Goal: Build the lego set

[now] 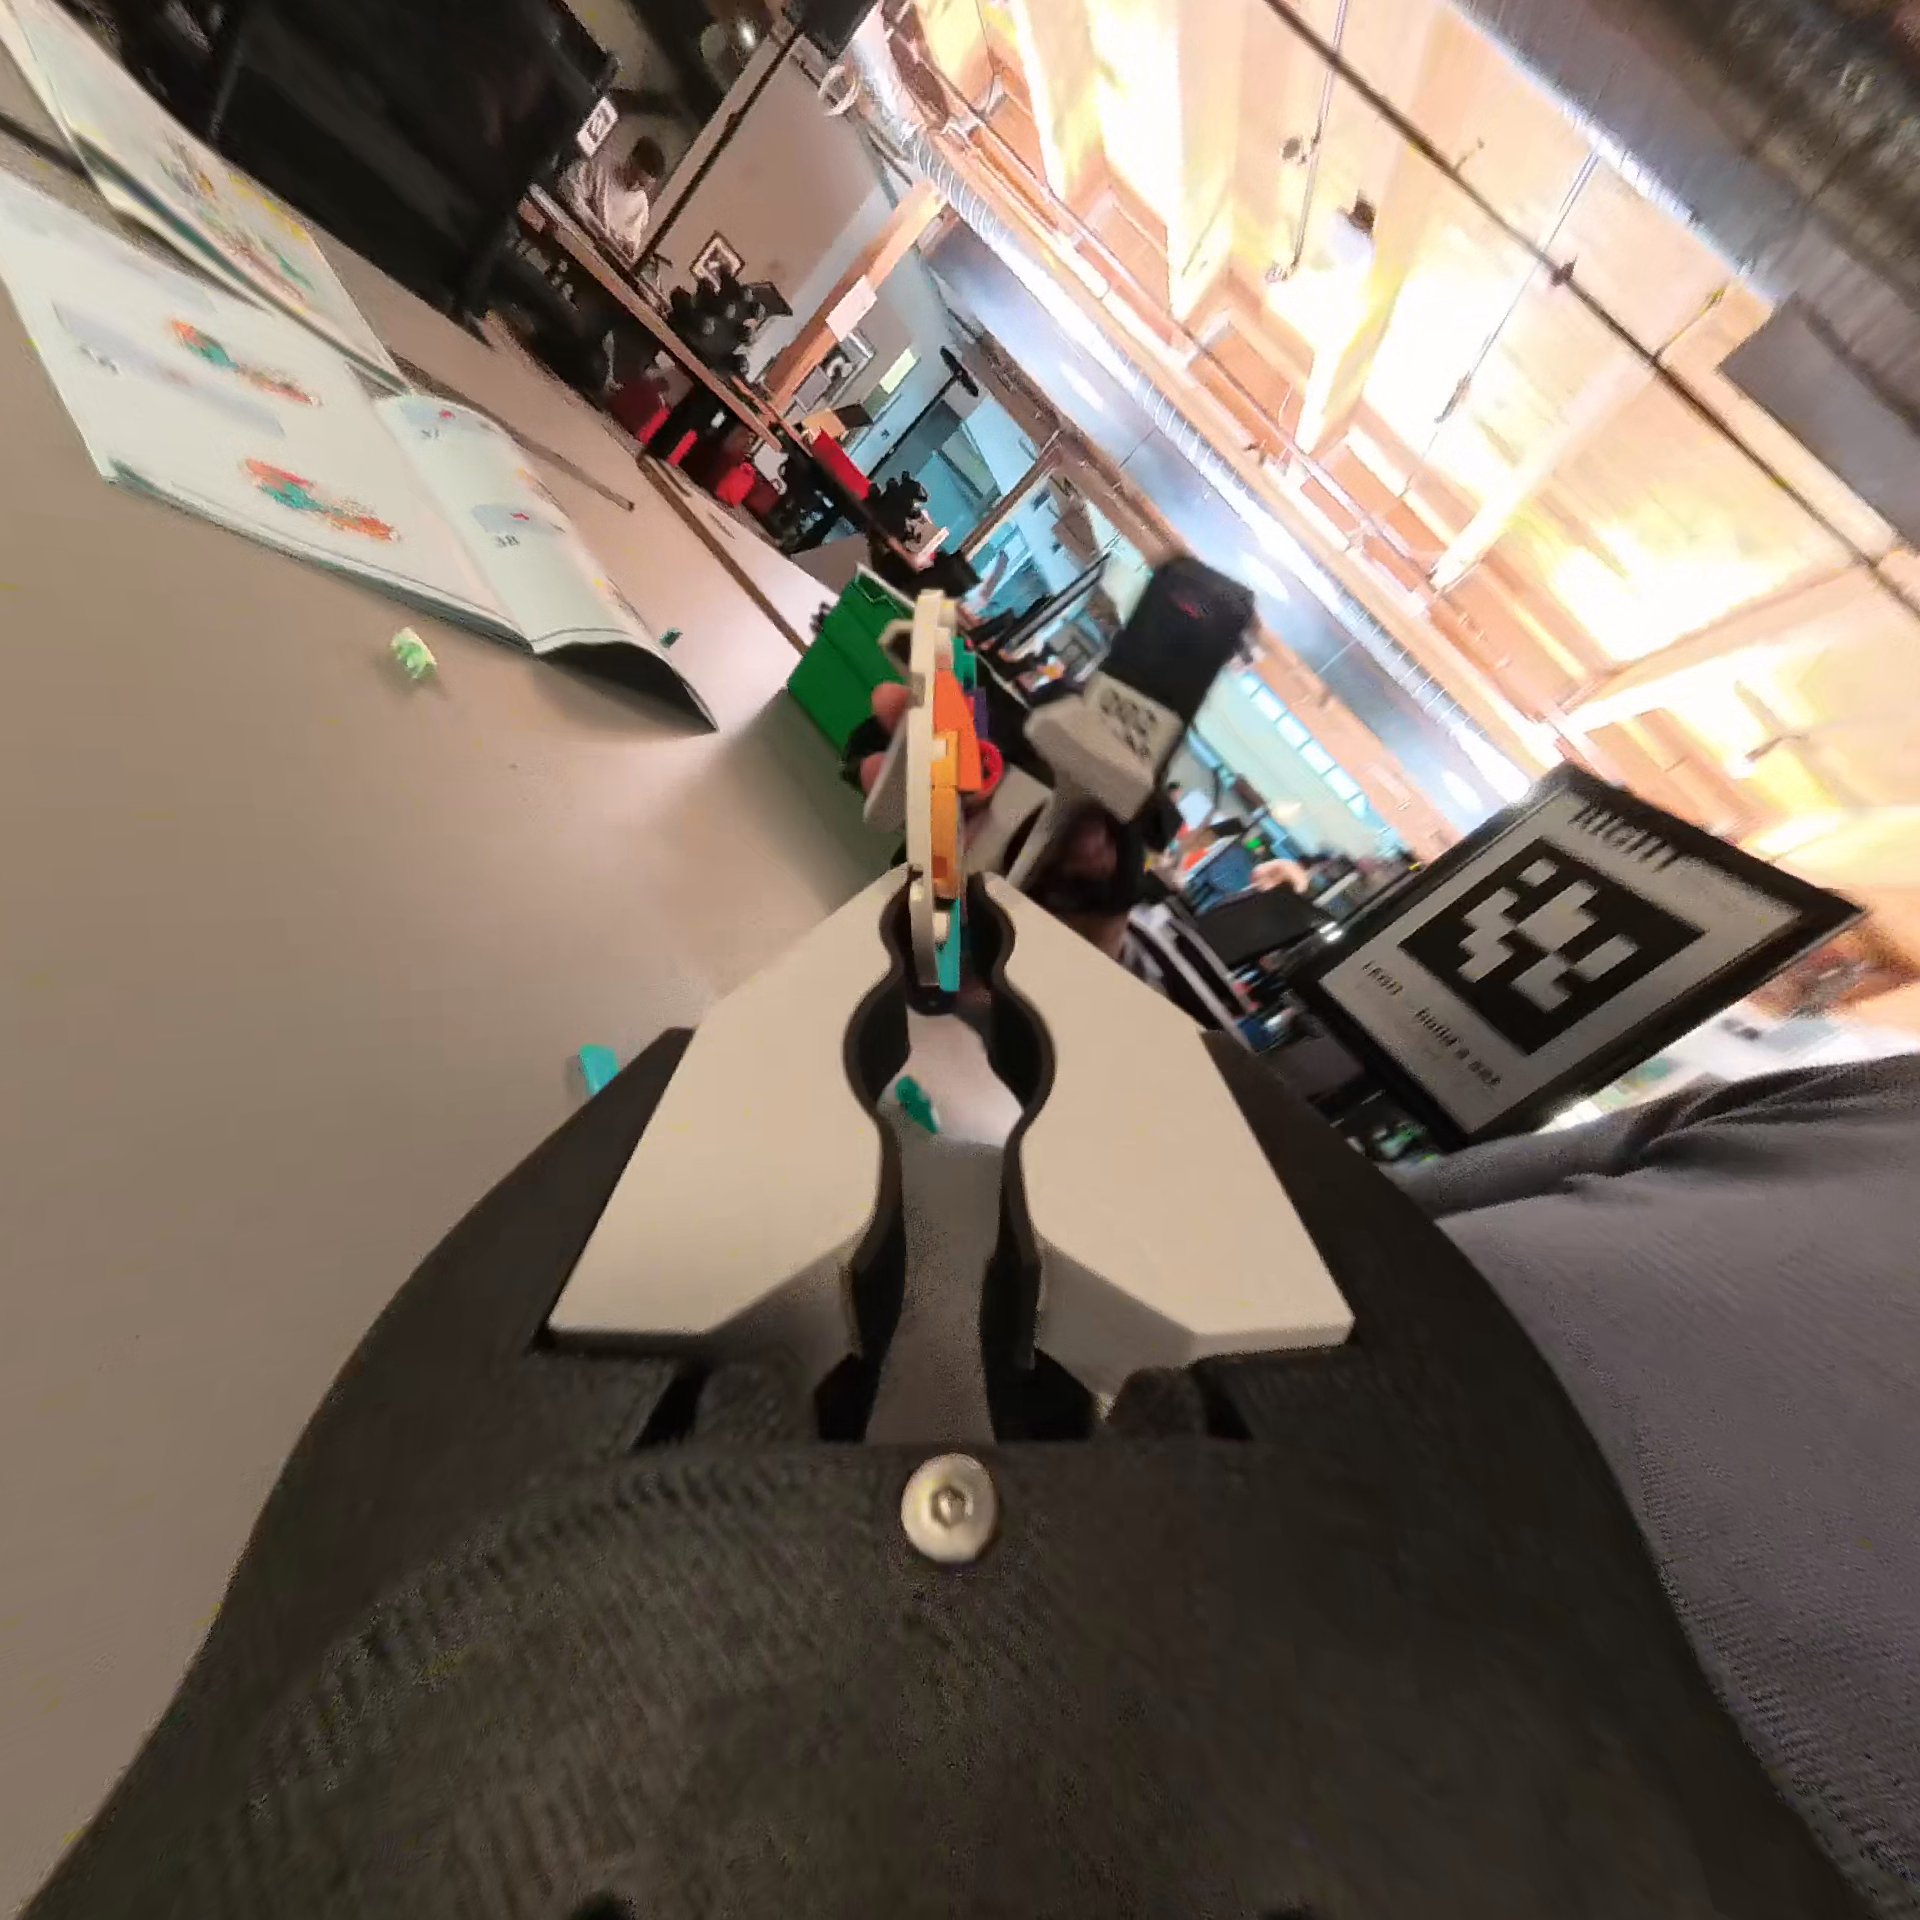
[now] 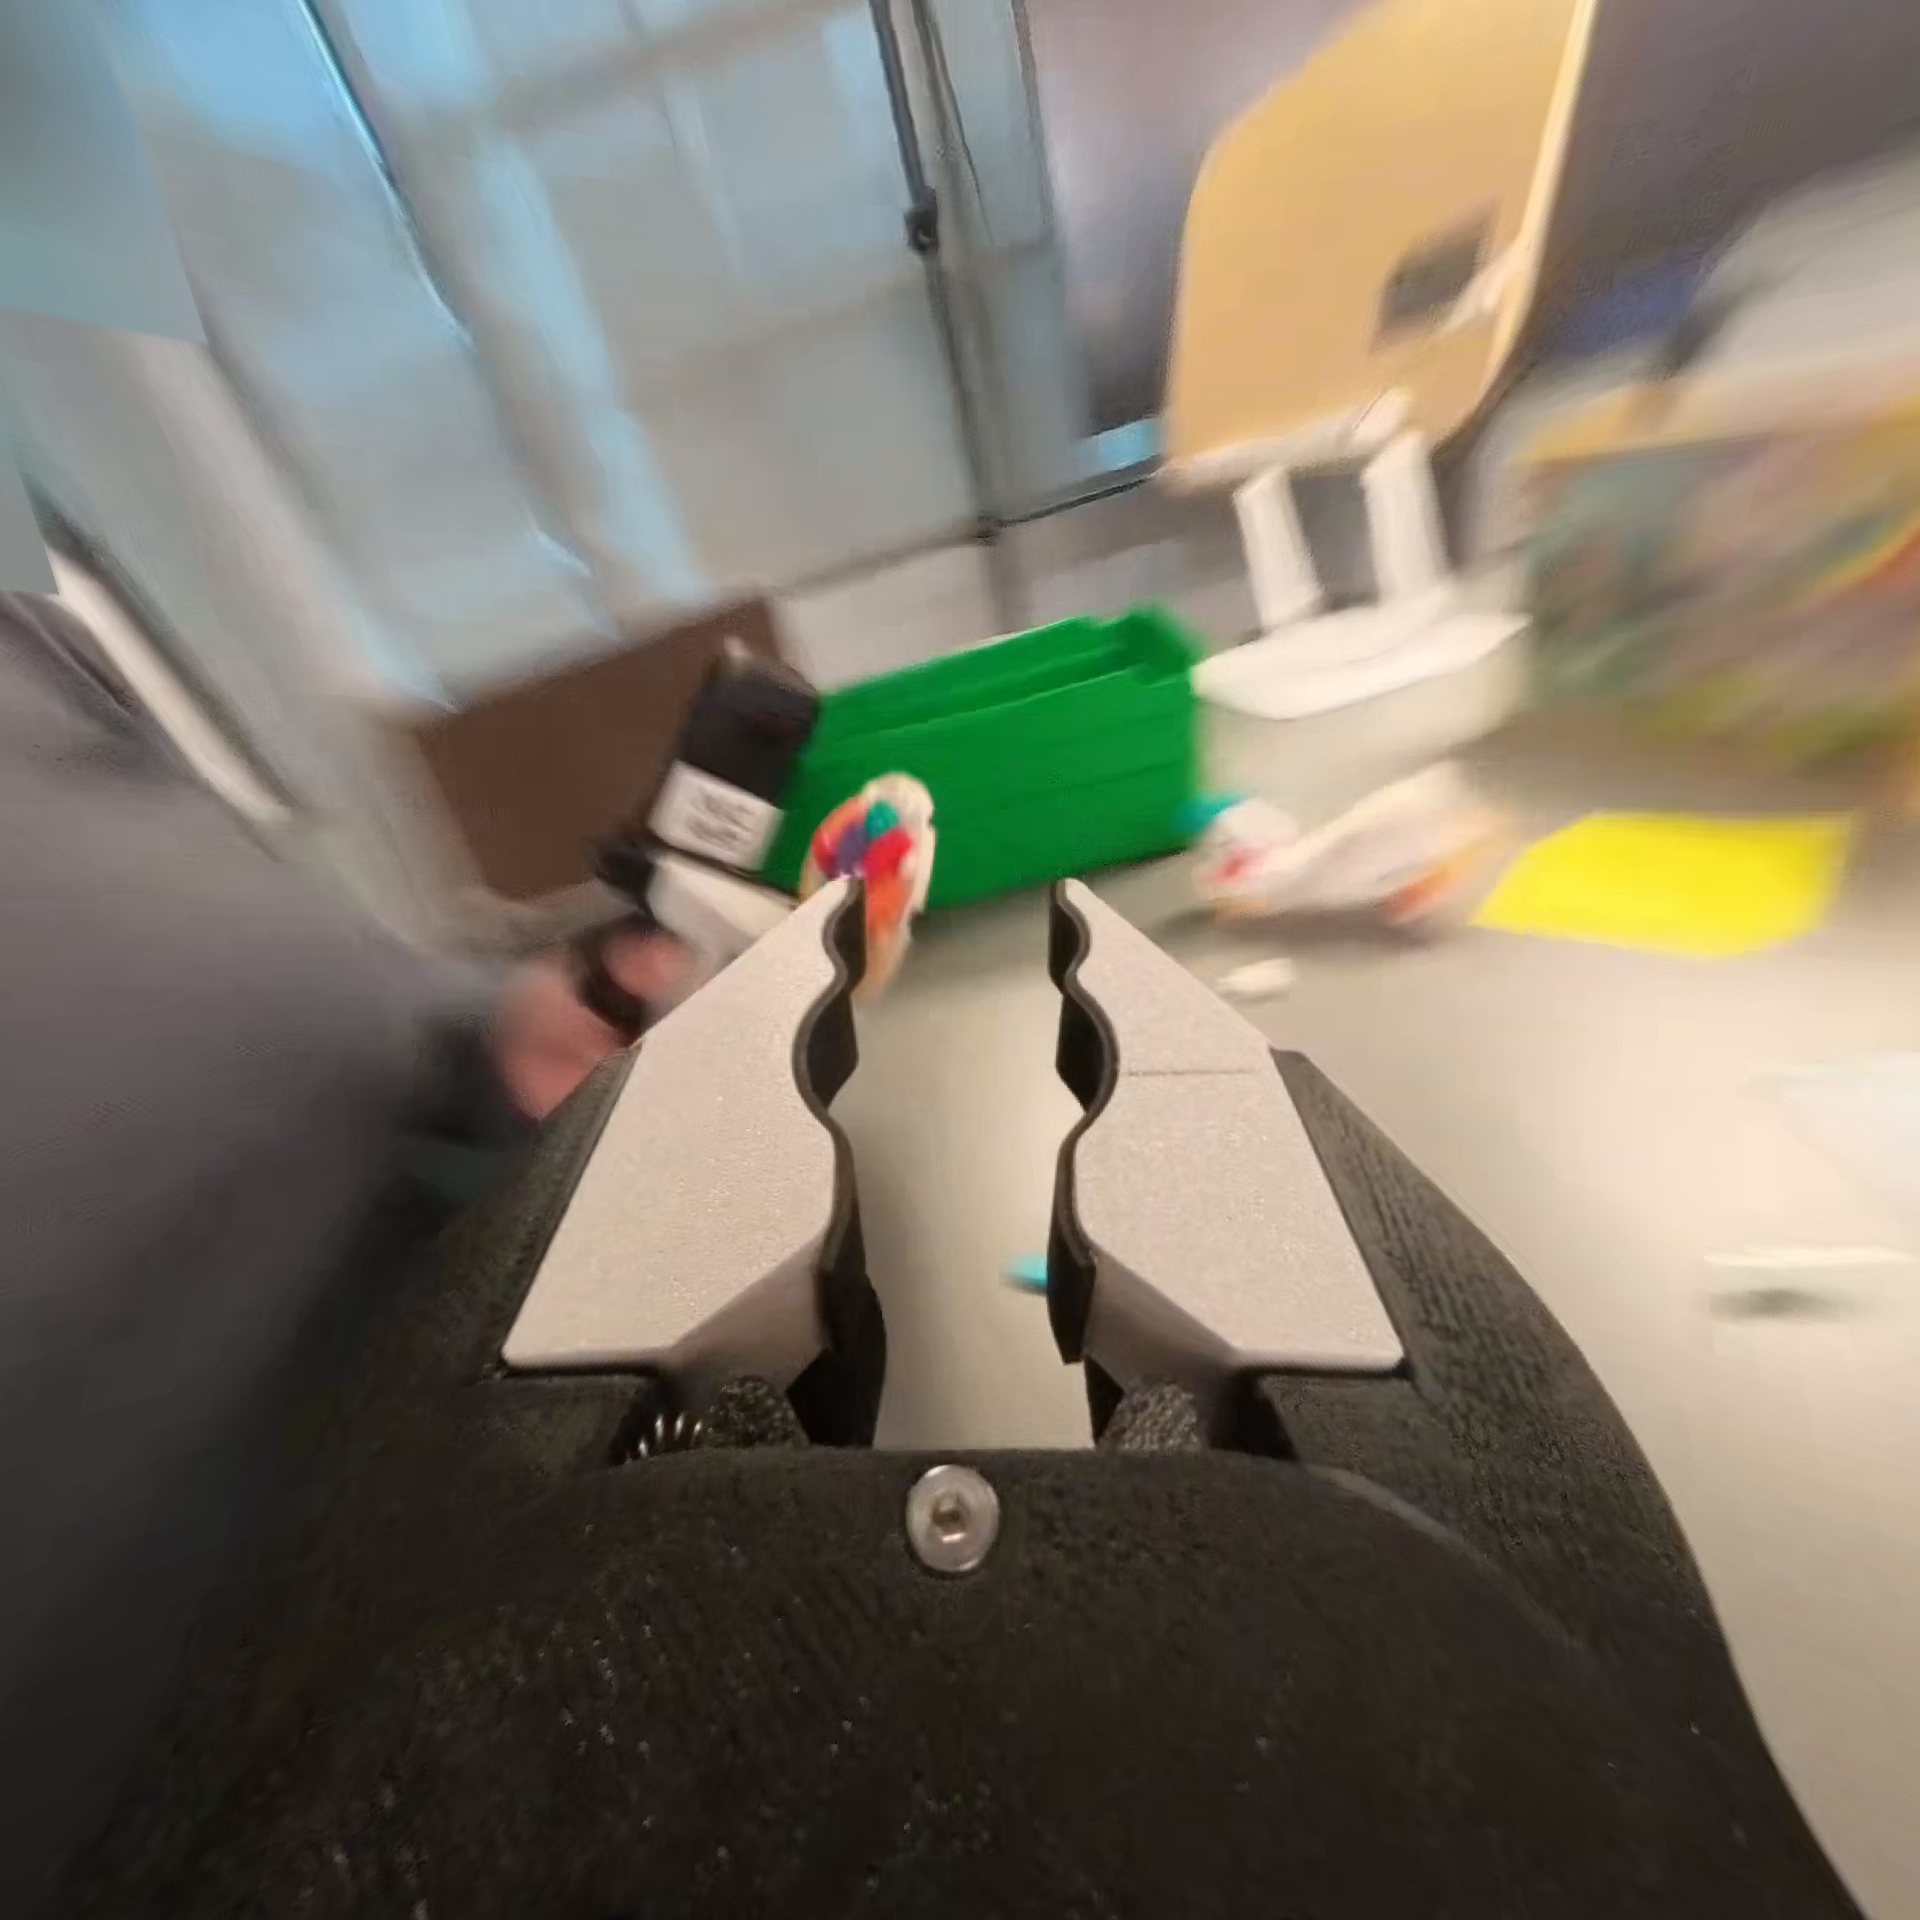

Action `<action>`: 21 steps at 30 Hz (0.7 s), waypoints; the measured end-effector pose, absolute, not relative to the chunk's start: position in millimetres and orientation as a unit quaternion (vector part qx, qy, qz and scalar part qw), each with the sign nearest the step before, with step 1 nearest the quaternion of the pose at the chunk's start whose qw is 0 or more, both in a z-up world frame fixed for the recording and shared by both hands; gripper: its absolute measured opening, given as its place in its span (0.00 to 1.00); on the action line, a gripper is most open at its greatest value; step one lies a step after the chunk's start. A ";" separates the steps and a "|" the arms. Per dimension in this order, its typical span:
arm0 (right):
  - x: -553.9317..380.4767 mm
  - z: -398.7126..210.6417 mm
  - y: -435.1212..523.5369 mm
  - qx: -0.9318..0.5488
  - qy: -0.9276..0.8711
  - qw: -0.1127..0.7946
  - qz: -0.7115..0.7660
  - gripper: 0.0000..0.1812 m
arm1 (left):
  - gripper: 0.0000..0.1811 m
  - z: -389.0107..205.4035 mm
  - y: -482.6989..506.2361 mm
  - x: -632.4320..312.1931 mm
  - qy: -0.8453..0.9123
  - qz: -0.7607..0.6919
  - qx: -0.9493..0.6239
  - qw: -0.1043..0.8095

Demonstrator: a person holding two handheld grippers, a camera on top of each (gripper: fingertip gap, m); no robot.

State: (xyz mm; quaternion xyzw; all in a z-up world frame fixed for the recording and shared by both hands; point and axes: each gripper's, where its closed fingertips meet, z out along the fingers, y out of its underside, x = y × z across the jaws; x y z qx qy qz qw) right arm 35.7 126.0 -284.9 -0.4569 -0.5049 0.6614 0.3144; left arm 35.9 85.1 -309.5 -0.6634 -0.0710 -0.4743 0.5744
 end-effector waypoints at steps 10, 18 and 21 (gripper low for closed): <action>38.7 -303.5 89.4 -0.429 -0.473 0.003 0.770 0.18 | 0.03 -321.0 84.9 53.9 -0.040 -0.422 -0.698 0.577; 46.9 -305.5 100.3 -0.433 -0.475 0.013 0.766 0.06 | 0.07 -328.8 99.2 65.7 -0.012 -0.396 -0.730 0.557; 44.1 -310.2 138.6 -0.505 -0.434 0.060 0.744 0.06 | 0.19 -323.8 102.4 46.7 0.019 -0.309 -0.739 0.599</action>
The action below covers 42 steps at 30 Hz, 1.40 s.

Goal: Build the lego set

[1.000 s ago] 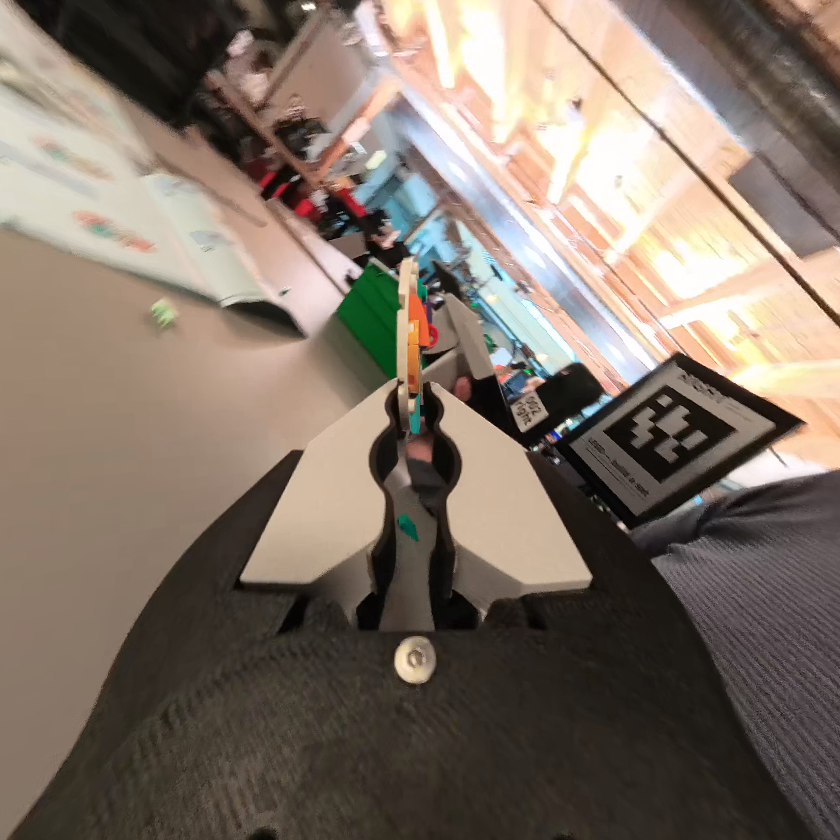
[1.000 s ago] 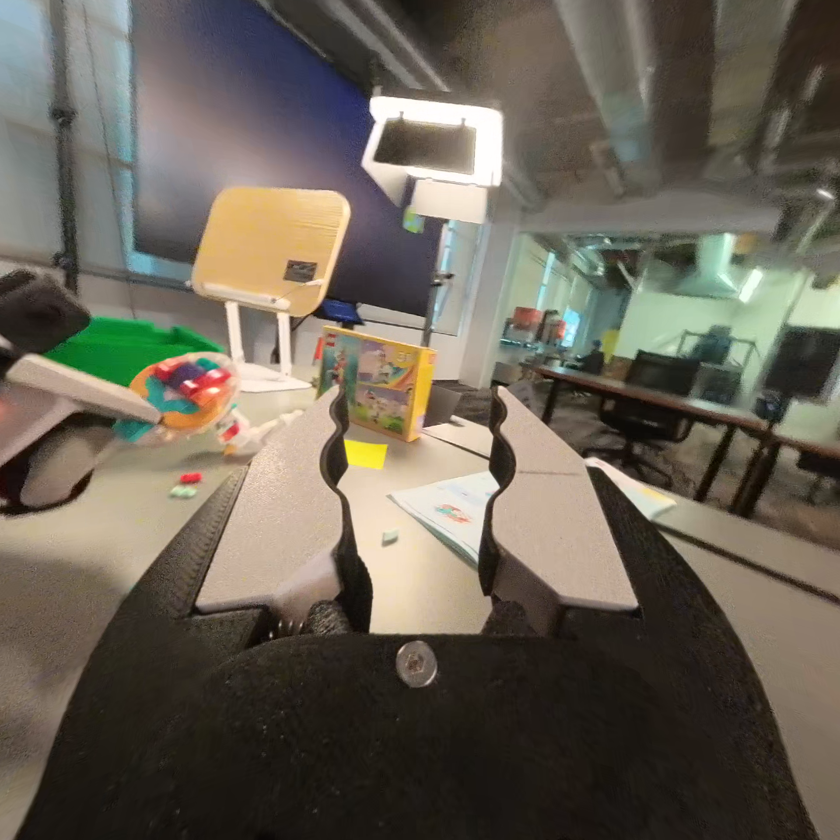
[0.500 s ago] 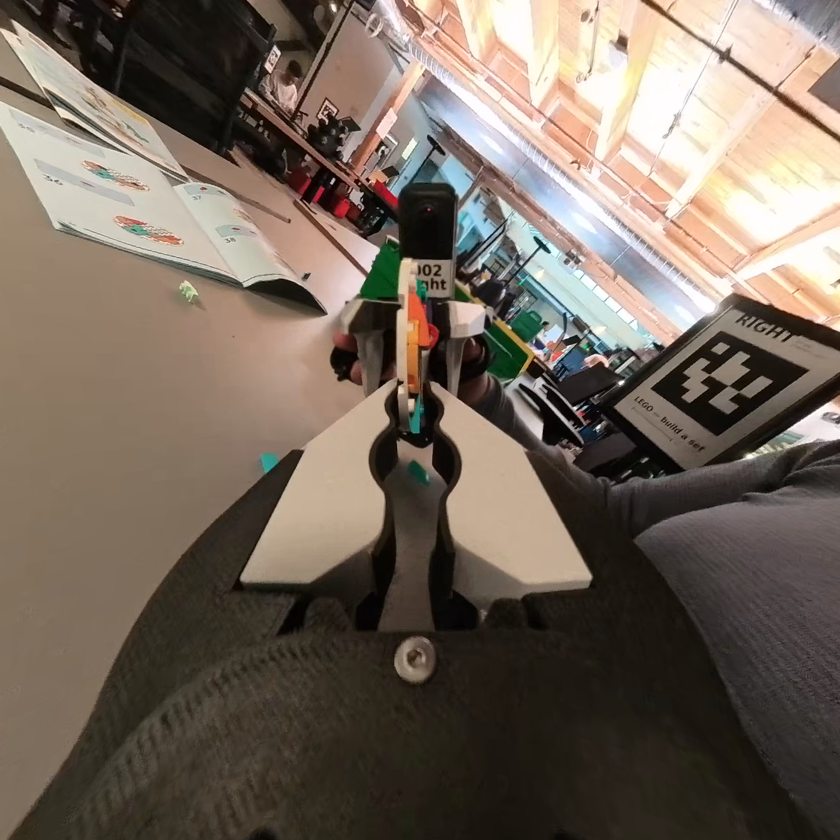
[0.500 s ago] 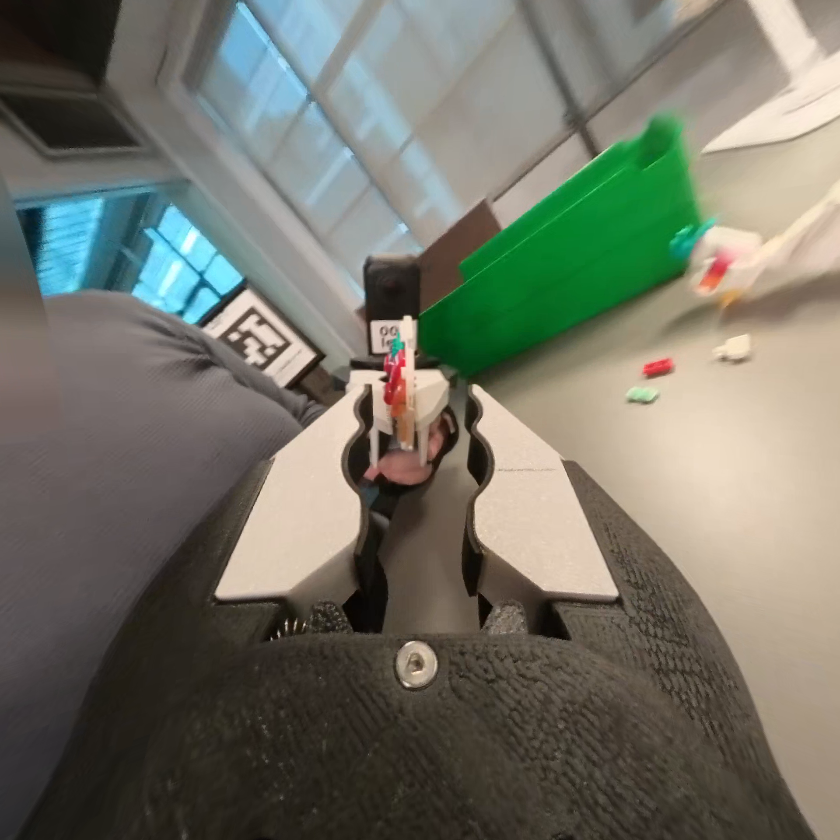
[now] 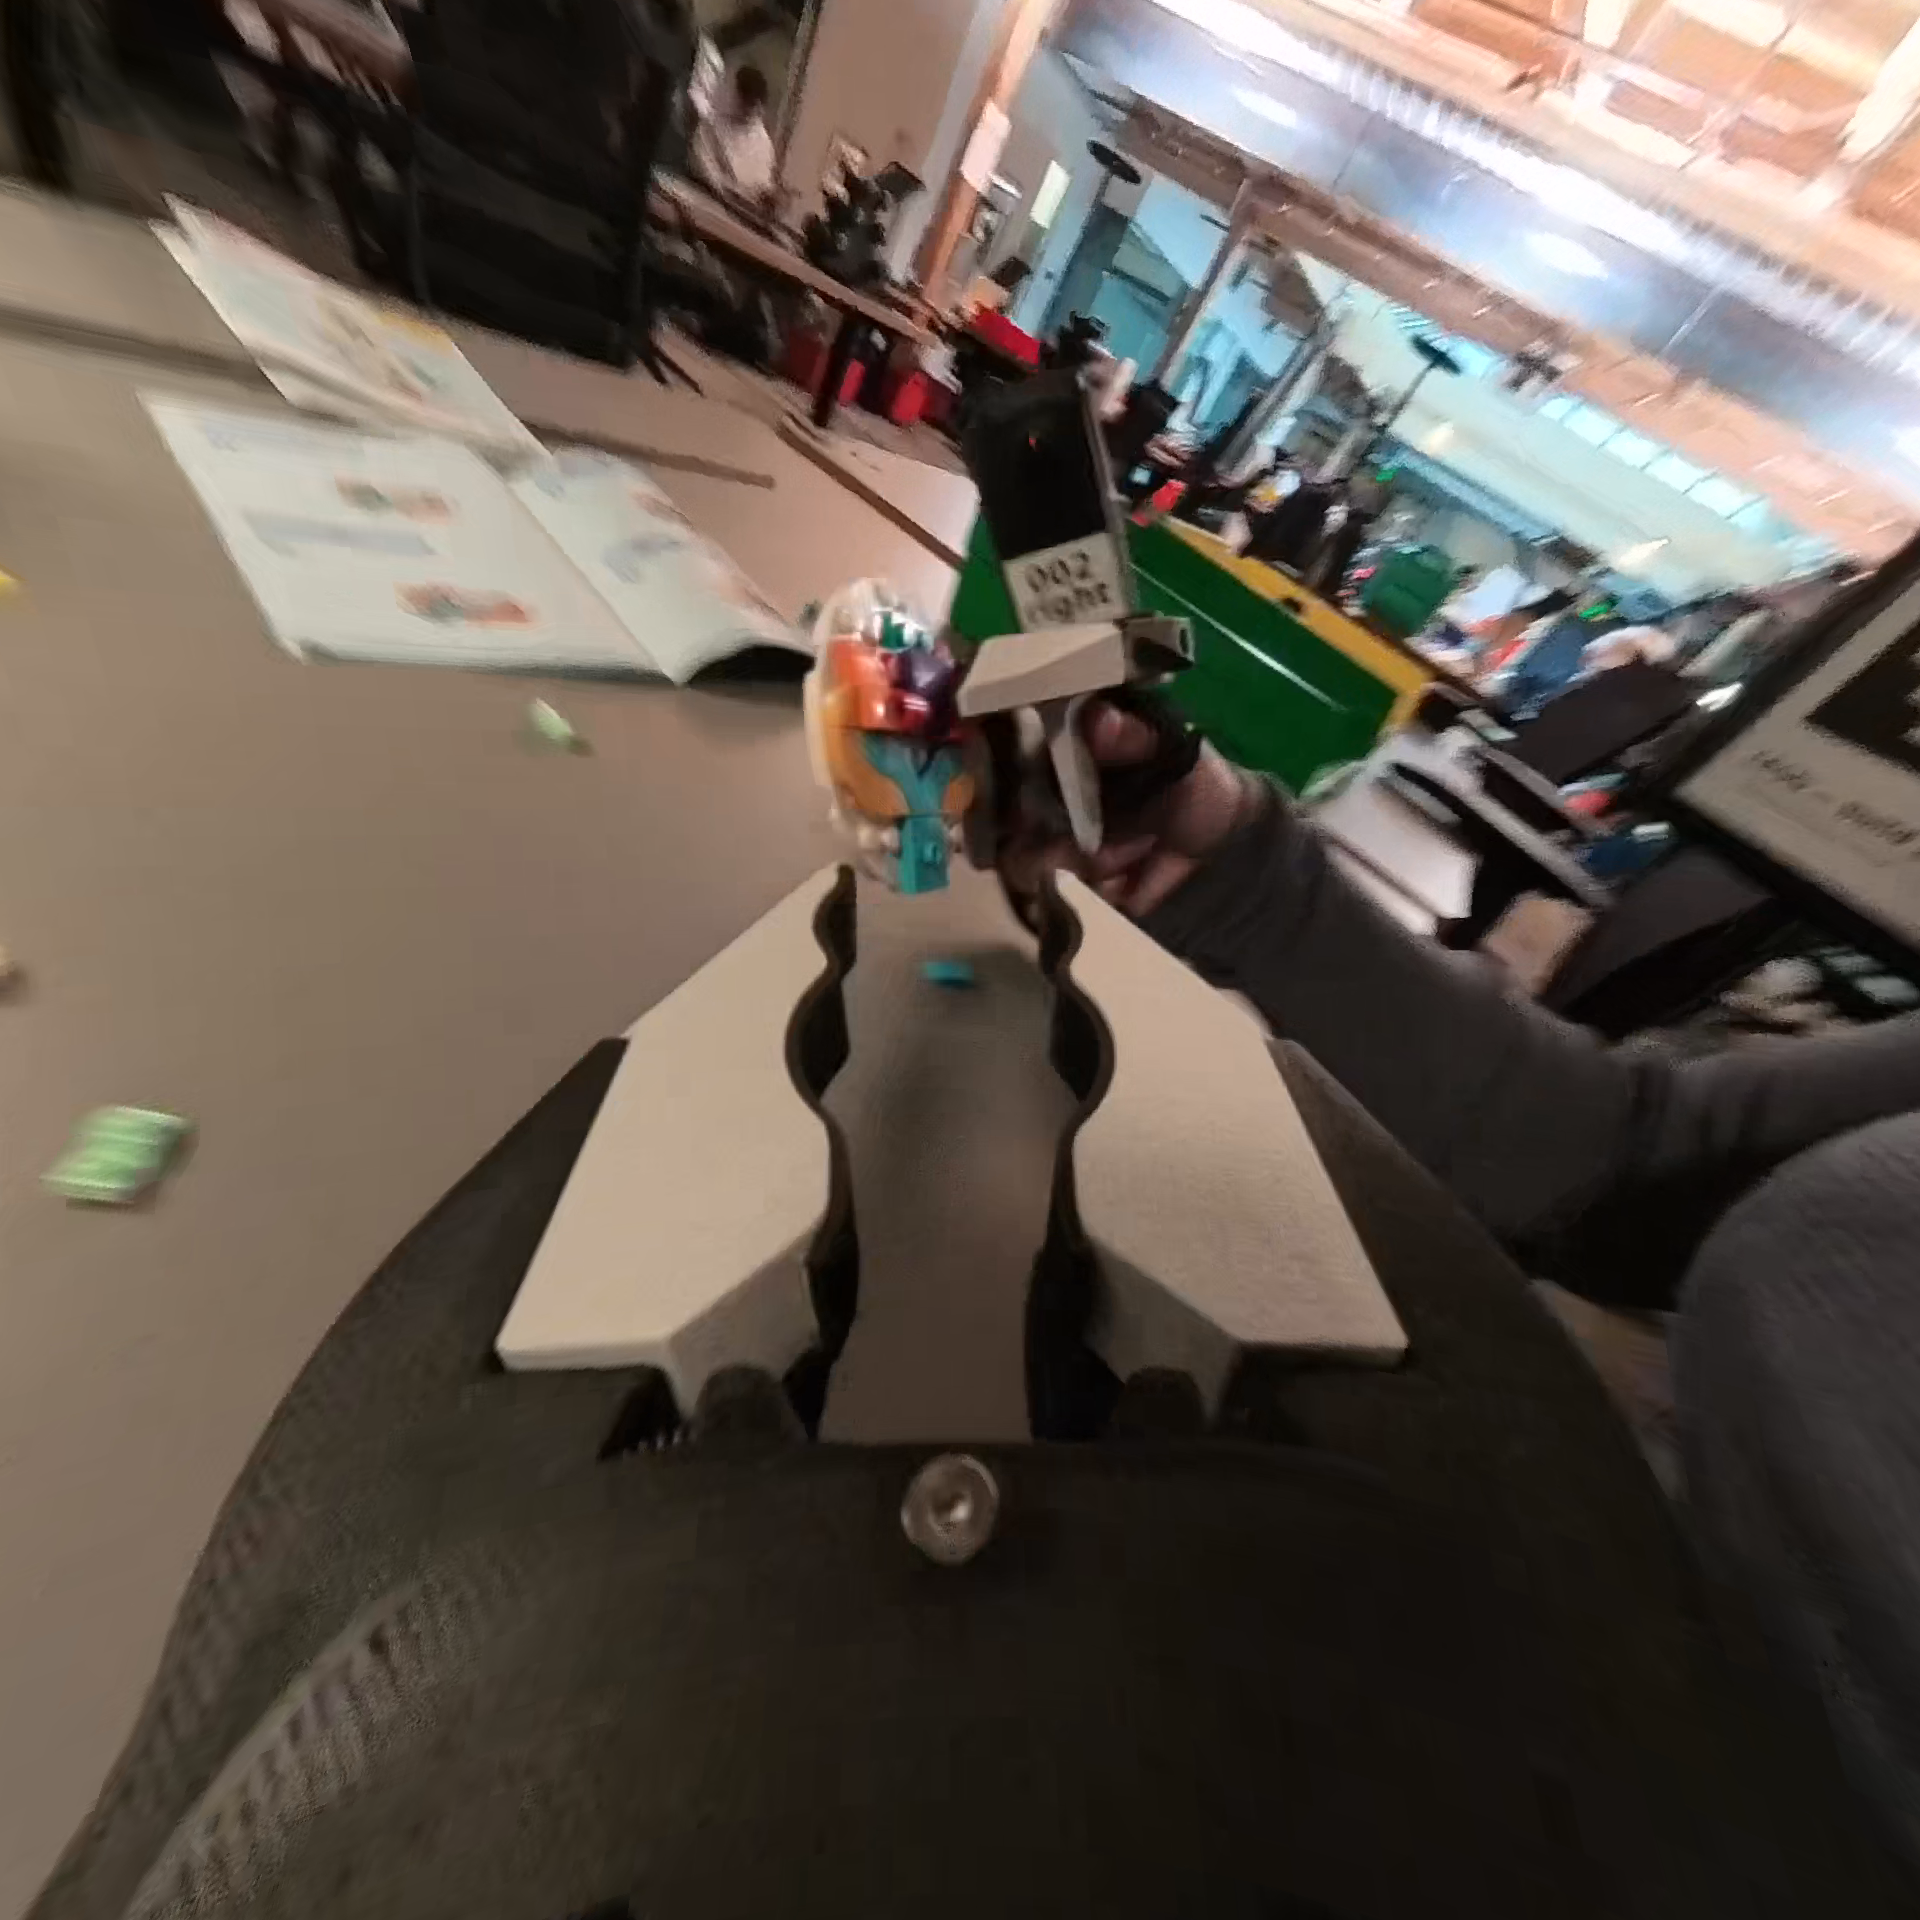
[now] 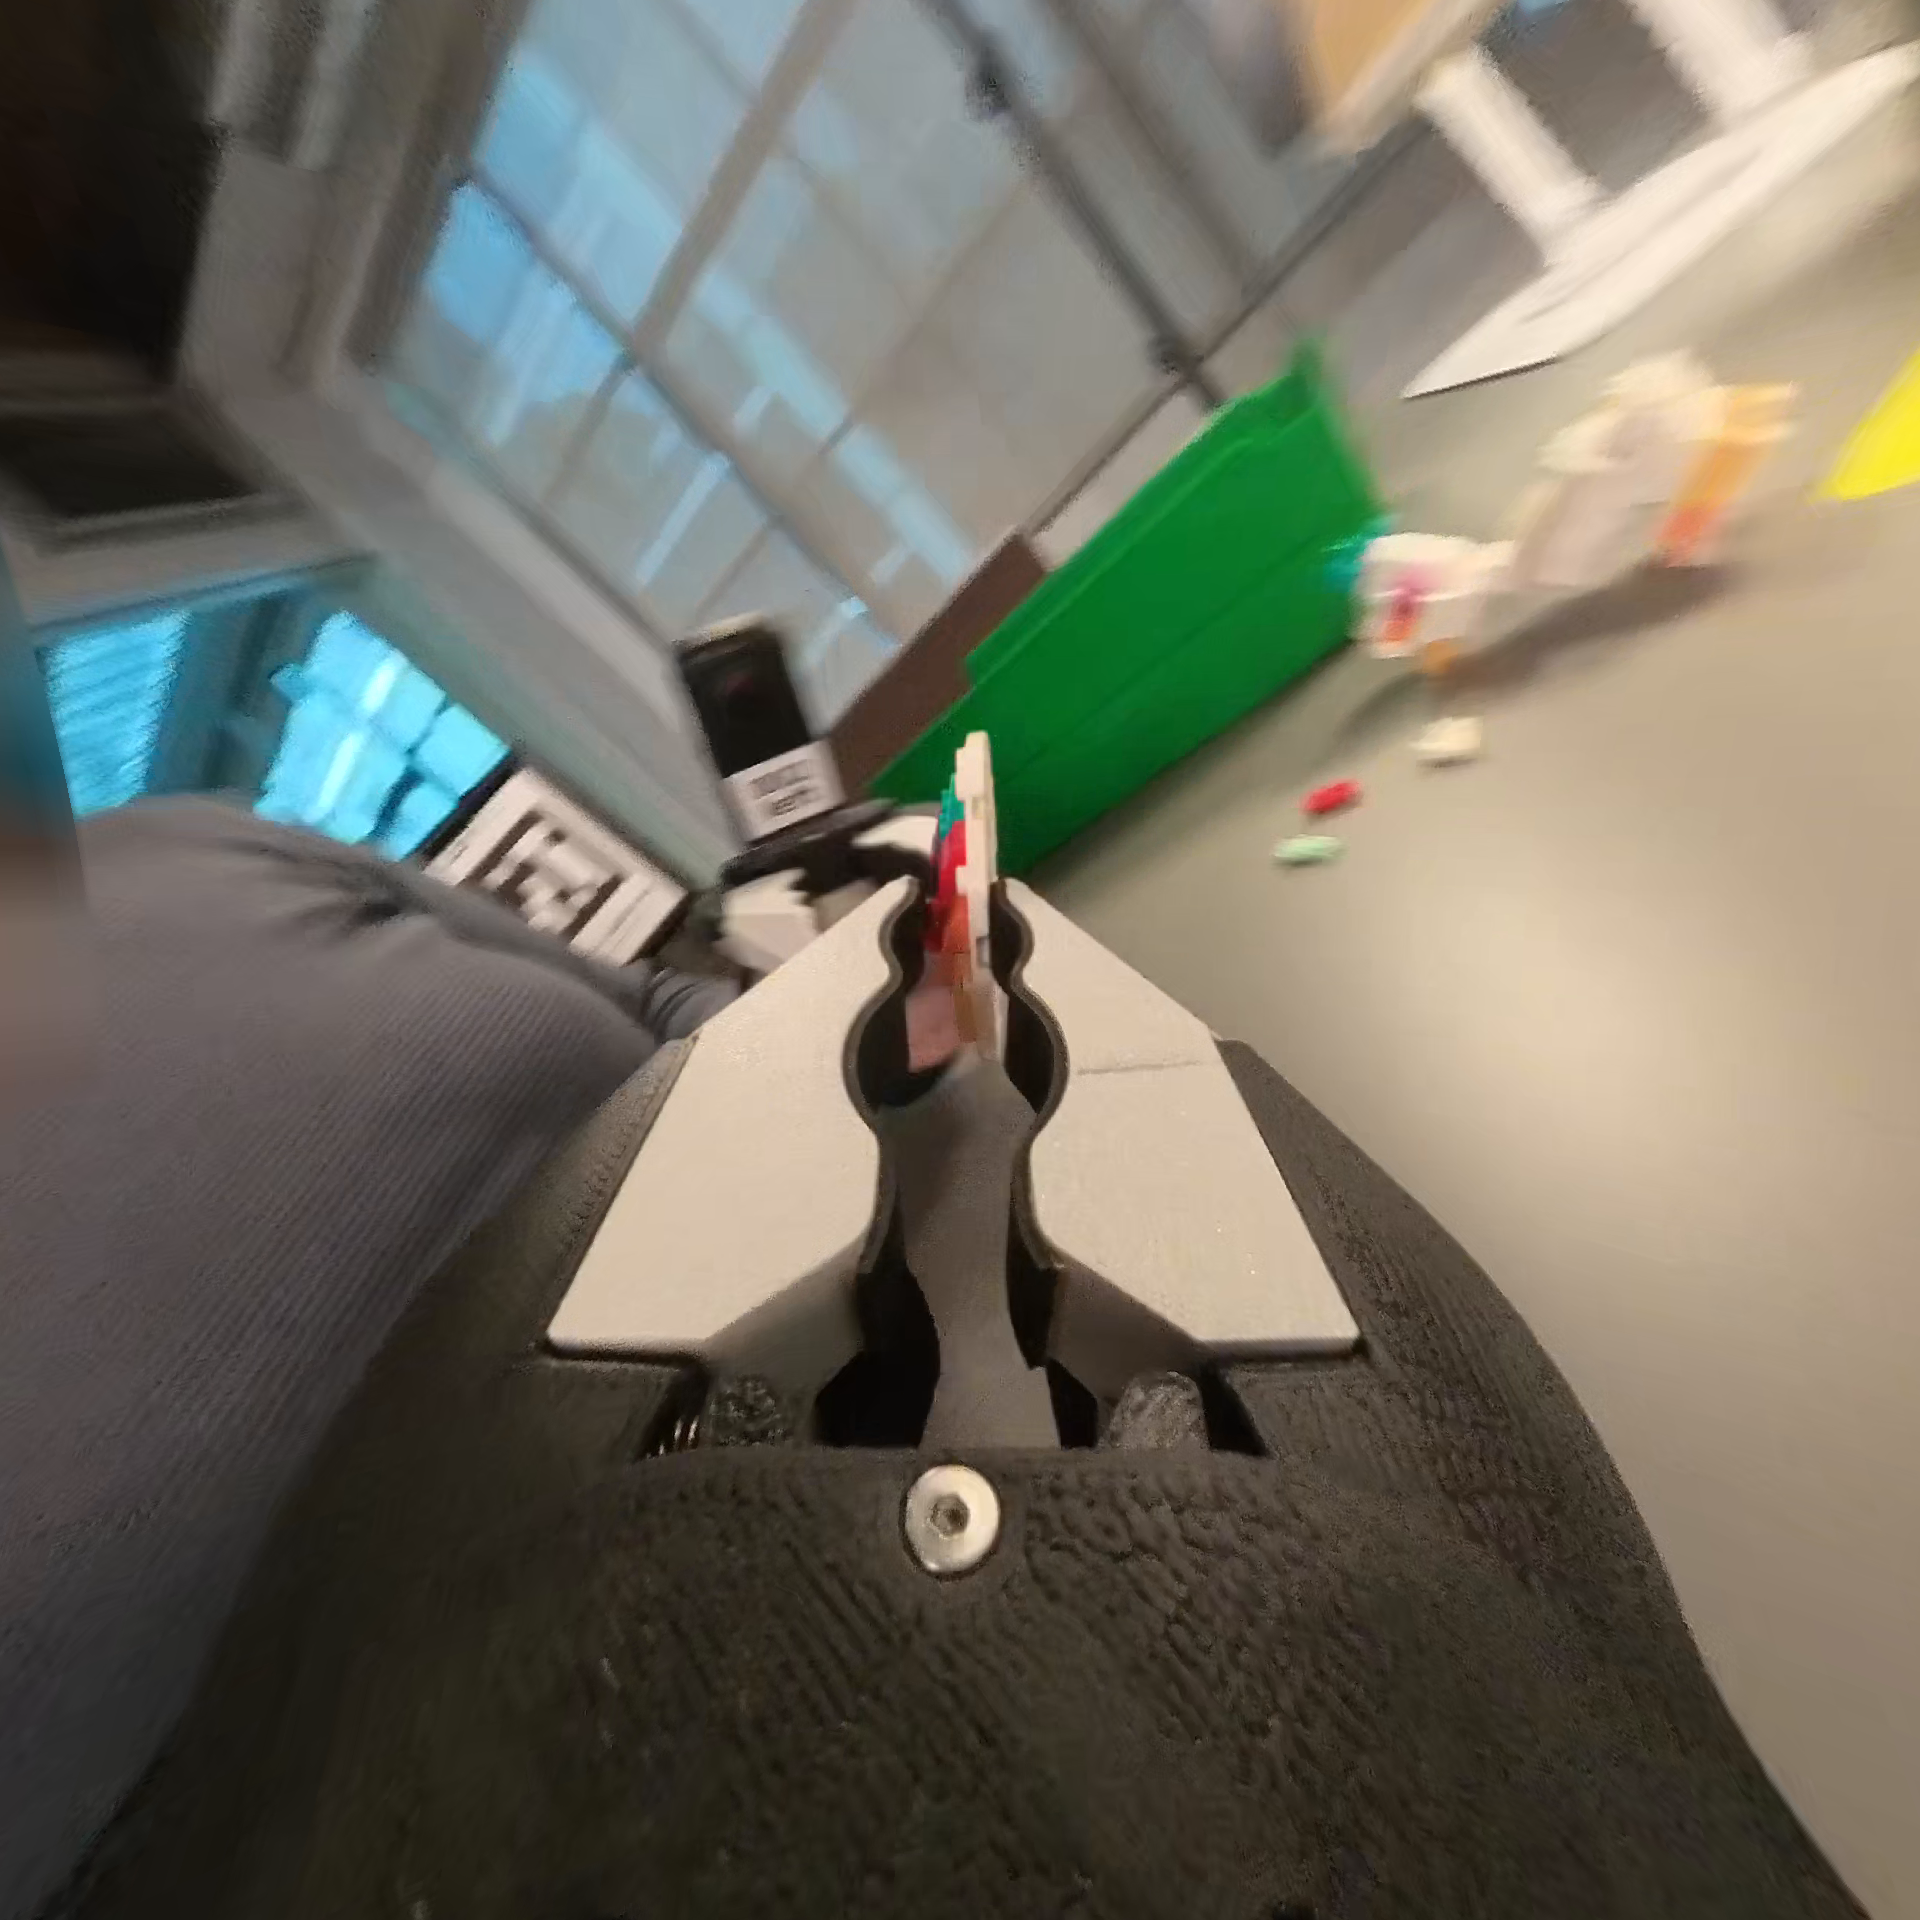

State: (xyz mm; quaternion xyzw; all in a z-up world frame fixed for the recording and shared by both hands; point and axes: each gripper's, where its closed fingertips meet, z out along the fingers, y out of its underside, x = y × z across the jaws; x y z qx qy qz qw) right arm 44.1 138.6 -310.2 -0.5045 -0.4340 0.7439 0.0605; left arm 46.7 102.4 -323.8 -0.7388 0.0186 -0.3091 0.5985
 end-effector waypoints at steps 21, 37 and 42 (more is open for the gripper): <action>61.9 -380.6 233.2 -0.713 -0.443 0.219 0.497 0.31 | 0.37 -312.3 109.9 -64.4 0.017 0.031 -0.694 0.720; 94.1 -293.3 290.6 -0.482 -0.421 0.755 0.142 0.33 | 0.35 -314.2 114.0 -63.1 0.044 0.086 -0.695 0.712; 101.3 -294.8 298.2 -0.504 -0.396 0.749 0.166 0.30 | 0.34 -312.9 113.8 -61.8 0.043 0.067 -0.692 0.717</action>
